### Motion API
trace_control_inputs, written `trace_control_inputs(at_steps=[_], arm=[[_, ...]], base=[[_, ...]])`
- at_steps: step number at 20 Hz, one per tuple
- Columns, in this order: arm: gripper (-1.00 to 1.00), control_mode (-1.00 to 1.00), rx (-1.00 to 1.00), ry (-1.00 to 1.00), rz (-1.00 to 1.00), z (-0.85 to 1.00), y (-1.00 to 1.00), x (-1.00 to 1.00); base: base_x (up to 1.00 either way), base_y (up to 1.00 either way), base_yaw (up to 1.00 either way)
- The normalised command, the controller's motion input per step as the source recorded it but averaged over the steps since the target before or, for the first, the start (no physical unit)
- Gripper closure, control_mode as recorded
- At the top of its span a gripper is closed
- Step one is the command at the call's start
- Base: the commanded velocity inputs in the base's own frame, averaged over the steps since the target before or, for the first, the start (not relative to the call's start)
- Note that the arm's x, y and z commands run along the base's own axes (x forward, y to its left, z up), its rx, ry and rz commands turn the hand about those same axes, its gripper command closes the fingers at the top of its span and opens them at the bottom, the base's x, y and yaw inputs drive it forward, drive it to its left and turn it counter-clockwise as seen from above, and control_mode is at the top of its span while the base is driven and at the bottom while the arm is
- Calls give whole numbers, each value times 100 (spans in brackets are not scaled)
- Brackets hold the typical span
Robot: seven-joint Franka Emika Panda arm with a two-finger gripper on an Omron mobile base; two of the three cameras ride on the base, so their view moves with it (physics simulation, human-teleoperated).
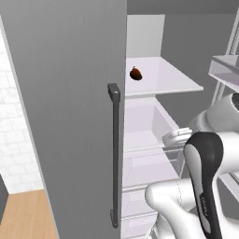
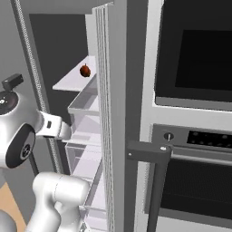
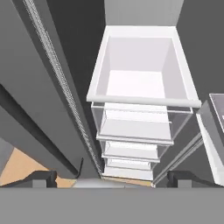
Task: Place one bell pepper and one steak in each tupperware on the nearby counter, to pack two identical lunches.
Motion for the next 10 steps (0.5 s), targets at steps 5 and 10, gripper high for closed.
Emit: trace_control_inputs(at_steps=[5, 10], arm=[[-100, -100, -3, -27, 0, 61, 0, 63], [-100, -100, 0, -7, 0, 81, 0, 37]], base=[[0, 0, 0], [0, 0, 0]])
